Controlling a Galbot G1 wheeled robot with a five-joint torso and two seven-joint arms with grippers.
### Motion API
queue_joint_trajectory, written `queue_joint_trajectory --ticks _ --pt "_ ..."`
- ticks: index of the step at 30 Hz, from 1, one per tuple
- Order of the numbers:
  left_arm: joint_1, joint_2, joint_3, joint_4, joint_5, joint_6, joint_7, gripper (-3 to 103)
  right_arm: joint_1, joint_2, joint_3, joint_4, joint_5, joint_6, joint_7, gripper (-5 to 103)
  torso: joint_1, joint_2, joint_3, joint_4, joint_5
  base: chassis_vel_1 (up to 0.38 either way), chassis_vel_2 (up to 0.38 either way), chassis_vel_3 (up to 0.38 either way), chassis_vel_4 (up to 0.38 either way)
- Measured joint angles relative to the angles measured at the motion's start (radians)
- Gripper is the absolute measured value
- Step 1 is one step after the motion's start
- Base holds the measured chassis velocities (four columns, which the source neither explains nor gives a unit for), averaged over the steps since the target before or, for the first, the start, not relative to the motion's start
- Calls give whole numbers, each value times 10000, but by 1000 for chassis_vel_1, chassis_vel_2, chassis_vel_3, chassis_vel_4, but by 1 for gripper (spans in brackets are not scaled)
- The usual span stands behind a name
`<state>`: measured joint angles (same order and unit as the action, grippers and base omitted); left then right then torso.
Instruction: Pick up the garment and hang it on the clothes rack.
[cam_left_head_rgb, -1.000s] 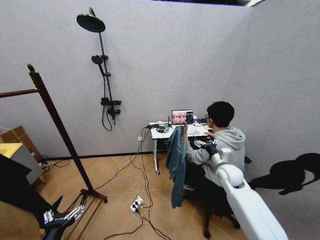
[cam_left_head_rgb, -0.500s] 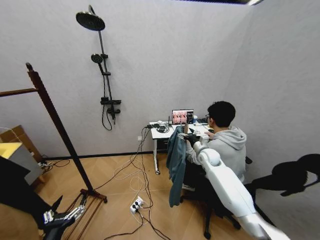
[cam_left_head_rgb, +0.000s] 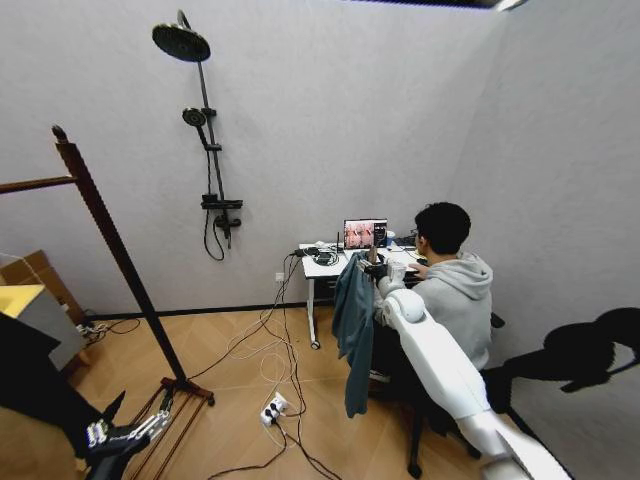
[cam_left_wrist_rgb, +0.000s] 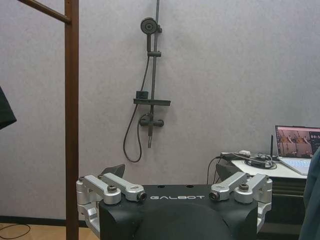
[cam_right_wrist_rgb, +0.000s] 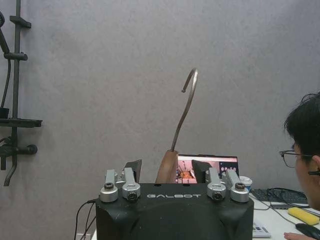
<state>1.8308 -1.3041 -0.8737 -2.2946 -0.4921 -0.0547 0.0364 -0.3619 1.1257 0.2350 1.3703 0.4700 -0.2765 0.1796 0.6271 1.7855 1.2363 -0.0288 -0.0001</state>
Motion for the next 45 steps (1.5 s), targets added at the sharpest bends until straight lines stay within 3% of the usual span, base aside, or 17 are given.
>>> queue_joint_trajectory --ticks 2,3,4,6,8,13,18,23,28,31,37,45 --pt "0 0 0 0 0 0 0 100 -7 -33 26 5 29 -38 0 49 0 0 0 0 2 0 0 0 0" --pt "0 0 0 0 0 0 0 100 -7 -33 26 5 29 -38 0 49 0 0 0 0 2 0 0 0 0" --pt "0 0 0 0 0 1 0 100 -60 -19 65 7 24 -42 3 38 0 1 0 2 0 0 0 0 0" --pt "0 0 0 0 0 0 0 100 -123 -5 88 7 20 -42 3 38 0 0 0 2 1 0 0 0 0" --pt "0 0 0 0 0 0 0 100 -264 7 156 7 28 -41 0 22 0 0 0 2 2 0 0 0 0" --pt "0 0 0 0 0 0 -2 100 -289 -63 192 31 115 82 -37 10 0 0 0 3 2 0 0 0 0" --pt "0 0 0 0 0 1 0 100 -417 -333 216 546 301 261 -53 10 1 0 0 2 1 0 0 0 0" --pt "0 0 0 0 0 0 2 100 -856 -782 370 1717 812 -22 57 10 1 0 -1 4 2 0 0 0 0" --pt "0 0 0 0 0 1 2 100 -2076 -1873 732 4327 1875 -304 -98 10 0 1 -2 0 2 0 0 0 0" --pt "0 0 0 0 0 1 -1 100 -2827 -2183 1076 5396 2227 -321 -213 10 -1 2 -2 -1 1 0 0 0 0" --pt "0 0 0 0 0 0 0 100 -3803 -2267 1460 6769 2329 -326 -195 10 -2 3 -2 -1 1 0 0 0 0" --pt "0 0 0 0 0 1 0 100 -4557 -1649 1334 7176 1333 -136 -270 10 0 2 0 3 1 0 0 0 0"
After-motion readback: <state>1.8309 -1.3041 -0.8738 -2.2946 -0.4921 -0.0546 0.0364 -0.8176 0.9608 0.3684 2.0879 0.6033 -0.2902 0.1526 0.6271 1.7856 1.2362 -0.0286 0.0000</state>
